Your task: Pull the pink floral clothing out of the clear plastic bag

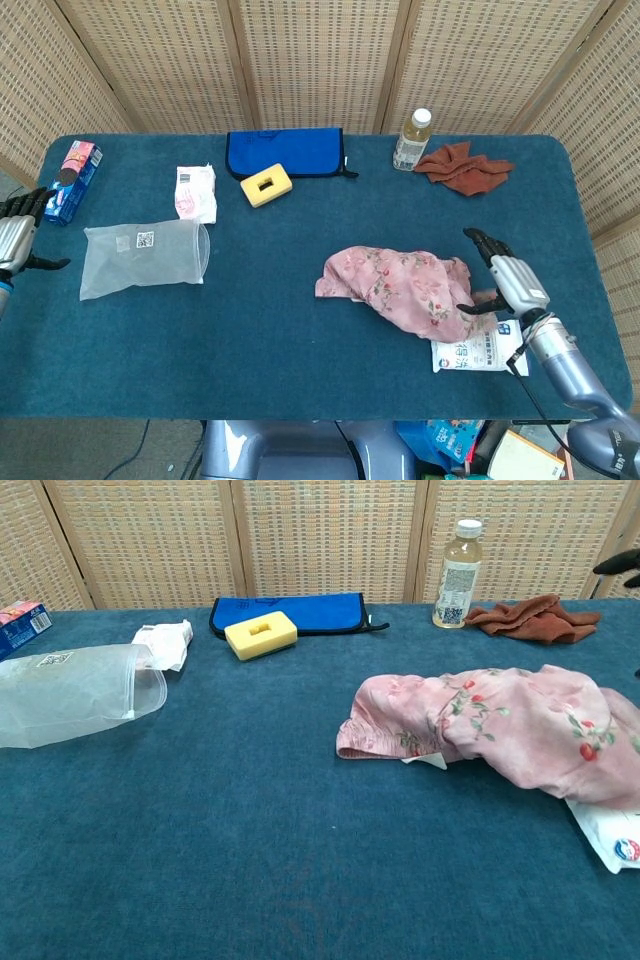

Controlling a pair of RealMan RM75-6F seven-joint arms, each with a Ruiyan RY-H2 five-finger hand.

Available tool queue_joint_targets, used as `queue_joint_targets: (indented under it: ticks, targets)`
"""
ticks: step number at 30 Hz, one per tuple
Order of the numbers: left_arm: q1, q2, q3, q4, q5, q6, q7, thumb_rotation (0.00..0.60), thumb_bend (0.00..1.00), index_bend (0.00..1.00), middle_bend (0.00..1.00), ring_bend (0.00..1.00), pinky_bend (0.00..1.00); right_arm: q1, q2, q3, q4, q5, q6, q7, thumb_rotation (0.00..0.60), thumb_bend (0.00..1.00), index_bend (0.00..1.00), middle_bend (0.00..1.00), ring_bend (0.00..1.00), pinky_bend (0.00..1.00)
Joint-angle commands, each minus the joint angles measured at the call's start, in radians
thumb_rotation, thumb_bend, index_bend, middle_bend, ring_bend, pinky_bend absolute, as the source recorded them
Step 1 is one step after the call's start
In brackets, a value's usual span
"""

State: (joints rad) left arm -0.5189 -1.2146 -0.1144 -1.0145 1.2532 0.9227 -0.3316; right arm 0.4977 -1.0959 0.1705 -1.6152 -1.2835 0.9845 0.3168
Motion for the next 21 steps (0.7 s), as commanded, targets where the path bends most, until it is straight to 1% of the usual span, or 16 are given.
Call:
queue_joint_targets:
  ticks: [1, 4, 6, 9, 11, 14, 18, 21]
  targets:
    - [0.124, 0.080, -0.015, -0.192, 0.011, 0.255, 0.120, 0.600, 0.11, 0.00, 0.00, 0.00, 0.00, -0.110, -0.021, -0.019, 0.060, -0.178, 0.309, -0.092, 0.600, 0.00, 0.00, 0.00, 0.00, 0.00]
    - [0.189, 0.102, -0.008, -0.310, 0.020, 0.375, 0.191, 0.600, 0.11, 0.00, 0.00, 0.00, 0.00, -0.152, -0.031, -0.036, 0.086, -0.215, 0.391, -0.118, 0.600, 0.00, 0.00, 0.00, 0.00, 0.00]
    - [0.223, 0.106, -0.001, -0.368, 0.027, 0.434, 0.226, 0.600, 0.11, 0.00, 0.00, 0.00, 0.00, -0.177, -0.029, -0.053, 0.079, -0.230, 0.420, -0.117, 0.600, 0.00, 0.00, 0.00, 0.00, 0.00]
    - [0.272, 0.095, 0.009, -0.428, 0.033, 0.520, 0.286, 0.600, 0.11, 0.00, 0.00, 0.00, 0.00, -0.213, -0.019, -0.079, 0.048, -0.248, 0.453, -0.088, 0.600, 0.00, 0.00, 0.00, 0.00, 0.00]
    - [0.309, 0.074, 0.019, -0.469, 0.036, 0.582, 0.343, 0.600, 0.11, 0.00, 0.00, 0.00, 0.00, -0.244, -0.022, -0.097, 0.035, -0.263, 0.489, -0.091, 0.600, 0.00, 0.00, 0.00, 0.00, 0.00]
    - [0.351, 0.061, 0.040, -0.525, 0.041, 0.626, 0.384, 0.600, 0.11, 0.00, 0.00, 0.00, 0.00, -0.287, -0.042, -0.118, 0.037, -0.290, 0.552, -0.143, 0.600, 0.00, 0.00, 0.00, 0.00, 0.00]
    - [0.394, 0.074, 0.074, -0.598, 0.067, 0.667, 0.434, 0.600, 0.11, 0.00, 0.00, 0.00, 0.00, -0.351, -0.083, -0.146, 0.049, -0.328, 0.645, -0.243, 0.600, 0.00, 0.00, 0.00, 0.00, 0.00]
    - [0.411, 0.082, 0.091, -0.621, 0.092, 0.679, 0.445, 0.600, 0.11, 0.00, 0.00, 0.00, 0.00, -0.380, -0.099, -0.159, 0.046, -0.336, 0.674, -0.277, 0.600, 0.00, 0.00, 0.00, 0.00, 0.00]
